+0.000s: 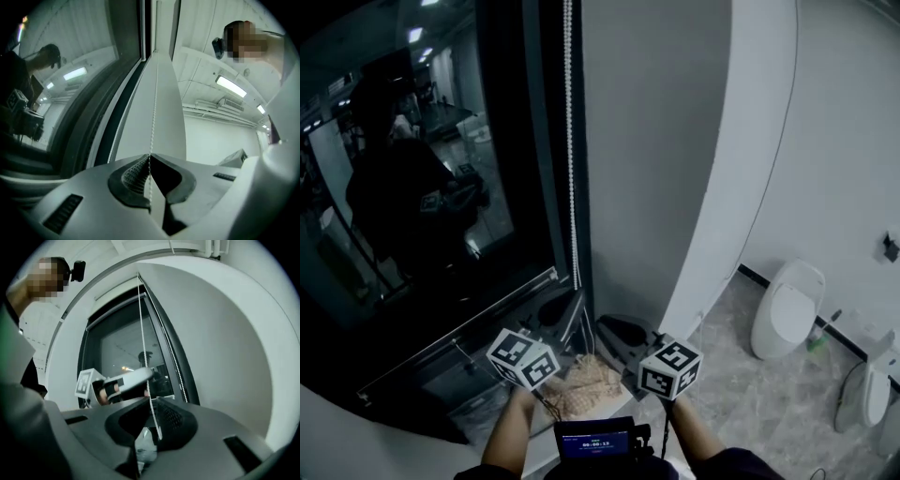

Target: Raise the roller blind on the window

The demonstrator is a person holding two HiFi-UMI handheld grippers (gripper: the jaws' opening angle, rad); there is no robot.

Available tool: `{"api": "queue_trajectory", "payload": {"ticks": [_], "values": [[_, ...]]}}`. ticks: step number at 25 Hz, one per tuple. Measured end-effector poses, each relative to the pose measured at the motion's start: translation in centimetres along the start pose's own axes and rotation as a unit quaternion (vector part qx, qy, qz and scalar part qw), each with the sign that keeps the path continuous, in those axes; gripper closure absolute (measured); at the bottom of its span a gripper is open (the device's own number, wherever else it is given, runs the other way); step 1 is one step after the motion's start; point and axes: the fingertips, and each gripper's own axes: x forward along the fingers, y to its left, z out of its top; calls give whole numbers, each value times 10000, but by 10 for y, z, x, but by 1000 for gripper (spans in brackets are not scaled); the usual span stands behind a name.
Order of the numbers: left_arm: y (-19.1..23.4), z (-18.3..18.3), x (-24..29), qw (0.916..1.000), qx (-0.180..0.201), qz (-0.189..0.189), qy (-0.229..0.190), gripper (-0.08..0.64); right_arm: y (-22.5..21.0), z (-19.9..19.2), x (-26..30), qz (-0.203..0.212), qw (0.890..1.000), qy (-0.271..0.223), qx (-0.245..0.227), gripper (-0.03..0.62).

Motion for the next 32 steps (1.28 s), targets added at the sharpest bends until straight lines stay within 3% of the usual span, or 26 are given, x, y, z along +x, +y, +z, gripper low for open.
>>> {"api": "queue_trajectory", "payload": {"ticks": [3,5,8,11,14,18,22,32], "values": [[11,-35,3,9993,-156,140,299,541,2,15,-3,15,9998,-197,-48,569],[13,-35,4,9991,-70,272,331,541,2,21,-6,9,9996,-290,-75,569],[9,-20,-2,9988,286,361,170,538,-1,25,-11,-47,9992,-391,-69,569],[15,-7,-17,9983,110,544,-155,537,-3,33,-14,-104,9987,-489,-20,569],[13,1,-22,9989,-49,409,-209,540,-3,42,-13,-109,9982,-583,-29,569],[-8,5,-22,9999,103,114,-33,551,3,58,-13,-122,9968,-784,-110,569],[-28,19,-22,9998,54,-185,-110,551,19,84,-8,35,9929,-1115,-419,584],[-35,25,-25,9991,-200,-310,-222,551,31,90,-9,164,9919,-1161,-497,584]]}}
